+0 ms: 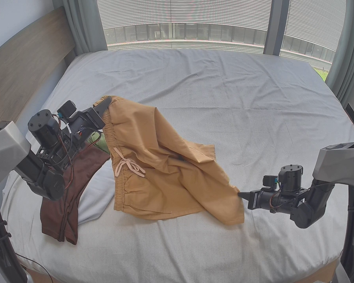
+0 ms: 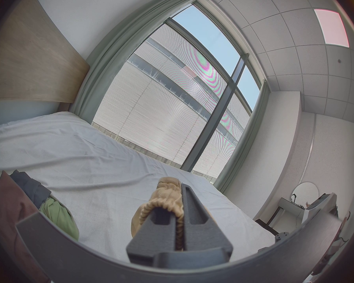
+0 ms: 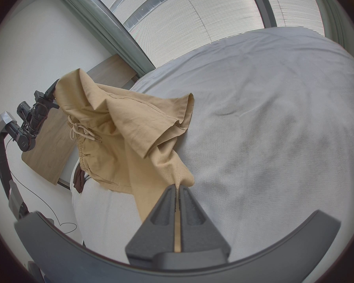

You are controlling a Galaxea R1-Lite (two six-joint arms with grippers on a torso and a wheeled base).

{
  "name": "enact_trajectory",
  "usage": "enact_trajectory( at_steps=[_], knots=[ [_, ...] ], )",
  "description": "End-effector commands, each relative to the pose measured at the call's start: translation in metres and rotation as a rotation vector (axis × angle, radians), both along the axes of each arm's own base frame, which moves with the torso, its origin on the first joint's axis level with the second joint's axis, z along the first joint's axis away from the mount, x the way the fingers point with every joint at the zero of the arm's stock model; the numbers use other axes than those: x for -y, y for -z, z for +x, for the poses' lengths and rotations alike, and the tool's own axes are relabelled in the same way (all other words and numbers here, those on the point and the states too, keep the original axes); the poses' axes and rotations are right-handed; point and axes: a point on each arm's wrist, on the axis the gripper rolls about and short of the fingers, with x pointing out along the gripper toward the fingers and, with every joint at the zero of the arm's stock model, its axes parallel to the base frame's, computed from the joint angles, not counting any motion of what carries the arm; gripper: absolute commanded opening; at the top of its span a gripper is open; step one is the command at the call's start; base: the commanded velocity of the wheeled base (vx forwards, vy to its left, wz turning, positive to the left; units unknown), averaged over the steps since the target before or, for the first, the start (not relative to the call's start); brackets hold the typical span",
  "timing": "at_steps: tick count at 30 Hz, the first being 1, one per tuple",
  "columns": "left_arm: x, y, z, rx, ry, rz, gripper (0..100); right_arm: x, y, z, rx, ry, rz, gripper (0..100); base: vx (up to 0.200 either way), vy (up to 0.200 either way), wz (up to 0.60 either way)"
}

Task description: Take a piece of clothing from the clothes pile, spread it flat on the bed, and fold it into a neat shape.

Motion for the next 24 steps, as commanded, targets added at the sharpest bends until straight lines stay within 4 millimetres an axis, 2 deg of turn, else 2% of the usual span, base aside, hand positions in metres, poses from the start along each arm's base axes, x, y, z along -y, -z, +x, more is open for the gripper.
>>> enact_trajectory(
  at_steps=[1, 7, 12, 15, 18, 24],
  knots=[
    [0.007, 0.0, -0.002, 0.0, 0.017, -0.002, 0, 0.015, -0.033, -0.014, 0.065, 0.025, -0.001, 0, 0.0, 0.0, 0.0],
    [0.017, 0.006, -0.004, -0.018, 0.041, 0.002, 0, 0.028, -0.05, -0.025, 0.092, 0.057, 0.001, 0, 0.0, 0.0, 0.0],
    [0.026, 0.015, -0.005, -0.05, 0.057, 0.01, 0, 0.033, -0.051, -0.033, 0.084, 0.062, -0.012, 0, 0.0, 0.0, 0.0],
    [0.026, 0.023, -0.003, -0.067, 0.047, 0.016, 0, 0.031, -0.043, -0.035, 0.066, 0.044, -0.035, 0, 0.0, 0.0, 0.0],
    [0.023, 0.023, -0.003, -0.067, 0.038, 0.019, 0, 0.025, -0.019, -0.033, -0.001, 0.019, -0.057, 0, 0.0, 0.0, 0.0],
    [0.022, 0.016, -0.003, -0.044, 0.035, 0.014, 0, 0.02, 0.013, -0.034, -0.094, -0.004, -0.087, 0, 0.0, 0.0, 0.0]
  ],
)
